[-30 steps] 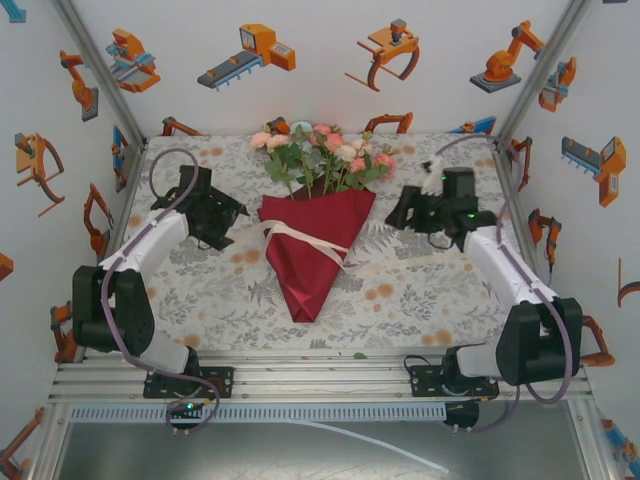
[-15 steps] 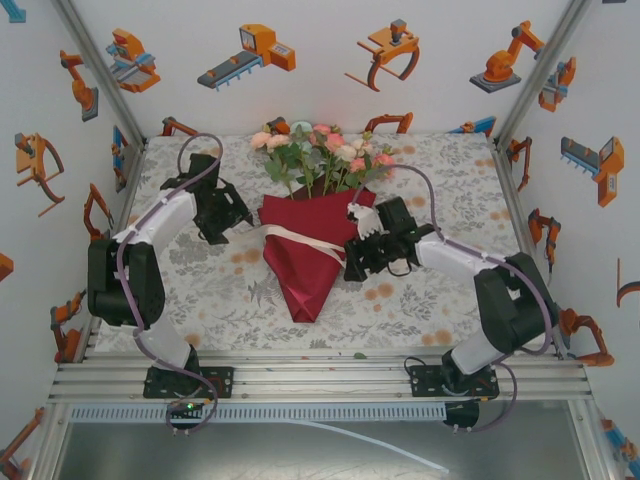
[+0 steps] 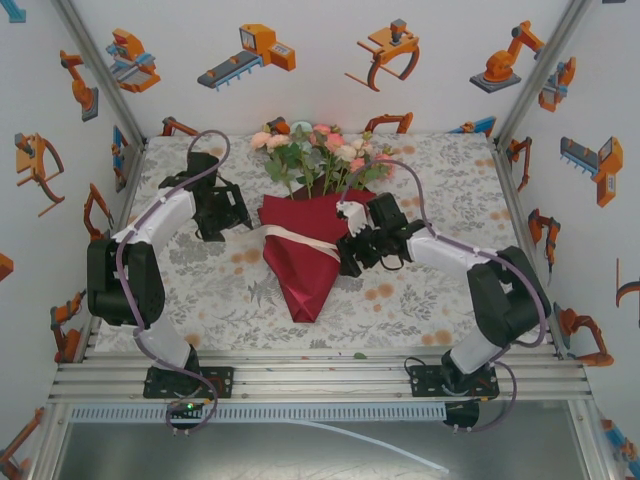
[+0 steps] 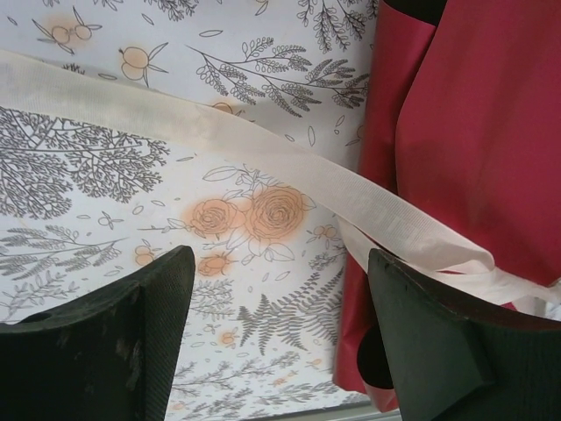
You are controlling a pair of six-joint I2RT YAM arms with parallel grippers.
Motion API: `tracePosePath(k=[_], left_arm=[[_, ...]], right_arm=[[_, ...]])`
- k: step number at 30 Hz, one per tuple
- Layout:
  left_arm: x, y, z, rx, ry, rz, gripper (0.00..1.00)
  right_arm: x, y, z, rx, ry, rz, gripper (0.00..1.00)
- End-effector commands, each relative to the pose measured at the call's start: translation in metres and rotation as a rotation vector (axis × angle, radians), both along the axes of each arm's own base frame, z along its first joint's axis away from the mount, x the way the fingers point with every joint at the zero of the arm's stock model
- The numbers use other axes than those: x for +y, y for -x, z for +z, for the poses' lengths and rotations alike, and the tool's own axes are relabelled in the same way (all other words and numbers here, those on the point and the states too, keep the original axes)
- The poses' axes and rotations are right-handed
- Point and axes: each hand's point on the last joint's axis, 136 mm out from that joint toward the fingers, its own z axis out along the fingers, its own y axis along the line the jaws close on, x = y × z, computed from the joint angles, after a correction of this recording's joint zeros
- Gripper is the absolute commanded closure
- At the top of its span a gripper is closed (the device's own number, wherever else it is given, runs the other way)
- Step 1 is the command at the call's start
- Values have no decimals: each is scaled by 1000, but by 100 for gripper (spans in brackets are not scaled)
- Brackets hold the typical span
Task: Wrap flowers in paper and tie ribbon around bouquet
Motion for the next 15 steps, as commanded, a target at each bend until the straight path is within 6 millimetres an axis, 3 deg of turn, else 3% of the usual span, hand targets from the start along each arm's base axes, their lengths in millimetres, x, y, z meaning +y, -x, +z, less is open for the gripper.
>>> tracePosePath(k=[1,5,6,10,13,15], left_arm=[[0,-13,25,-107,-54,-130,27],[-9,-9,30,-167,-179,-400,27],[-8,-8,31,-178,-233,-447,27],[-14,8,21,-176,-372,-730,23],[-27,16,9,-211,-371,-911,22],[-39,11,6,-280,-355,-970,20]], right_arm=[[7,-11,5,-52,5,32,50],[2,-11,14,-82,13,33,86],[1,-10,15,-85,15,31,90],[-3,-8,15,-75,8,35,100],[-3,-9,17,-64,4,37,100],[-2,-10,19,-57,3,38,100]])
